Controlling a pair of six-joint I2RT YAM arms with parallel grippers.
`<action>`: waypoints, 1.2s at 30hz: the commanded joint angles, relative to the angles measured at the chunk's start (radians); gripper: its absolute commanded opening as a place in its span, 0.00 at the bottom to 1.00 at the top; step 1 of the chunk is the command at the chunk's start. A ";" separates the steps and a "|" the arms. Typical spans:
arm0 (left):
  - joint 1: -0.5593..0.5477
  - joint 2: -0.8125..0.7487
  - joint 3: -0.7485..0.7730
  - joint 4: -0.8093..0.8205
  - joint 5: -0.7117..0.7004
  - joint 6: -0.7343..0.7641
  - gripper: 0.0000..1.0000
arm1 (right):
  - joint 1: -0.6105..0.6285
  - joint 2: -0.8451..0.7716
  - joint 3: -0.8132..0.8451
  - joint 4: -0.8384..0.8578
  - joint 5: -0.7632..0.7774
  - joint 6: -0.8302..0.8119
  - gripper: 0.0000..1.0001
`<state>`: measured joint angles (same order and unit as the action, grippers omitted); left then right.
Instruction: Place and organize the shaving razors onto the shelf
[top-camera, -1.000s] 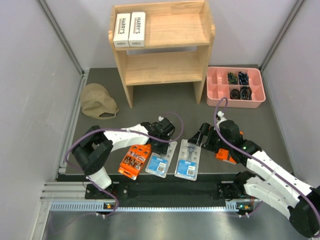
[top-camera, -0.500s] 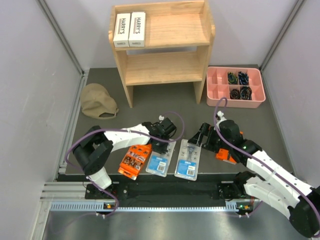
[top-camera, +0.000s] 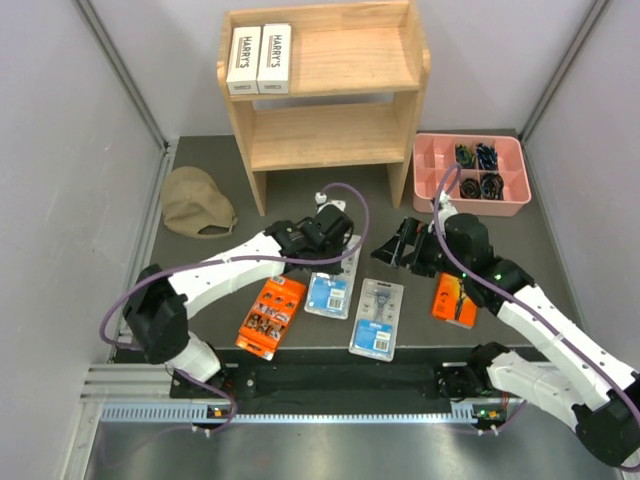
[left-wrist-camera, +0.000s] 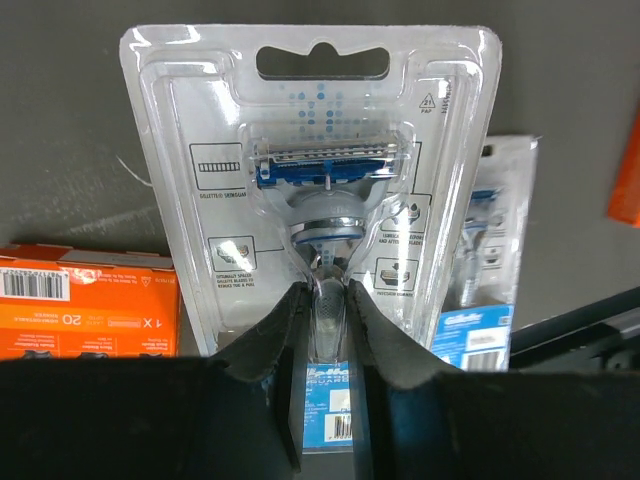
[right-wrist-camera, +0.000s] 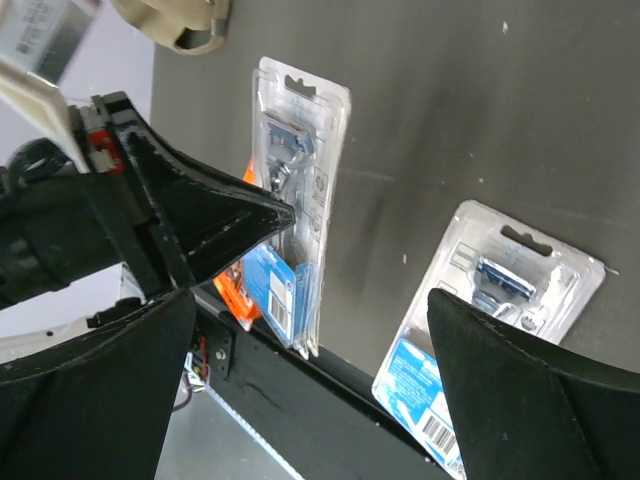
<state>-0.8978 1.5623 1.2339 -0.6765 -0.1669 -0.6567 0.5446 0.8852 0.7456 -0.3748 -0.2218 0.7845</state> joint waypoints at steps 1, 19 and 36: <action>0.016 -0.099 0.045 0.009 -0.045 -0.037 0.00 | -0.009 0.003 0.073 0.020 -0.017 -0.039 0.99; 0.183 -0.237 -0.034 0.212 0.113 -0.181 0.00 | 0.287 0.130 0.074 0.224 0.025 -0.059 0.99; 0.260 -0.315 -0.207 0.428 0.250 -0.450 0.00 | 0.558 0.136 -0.052 0.398 0.579 0.056 0.95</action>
<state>-0.6666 1.3094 1.0935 -0.4133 0.0044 -0.9714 1.0489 1.0462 0.7124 -0.0746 0.1402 0.8104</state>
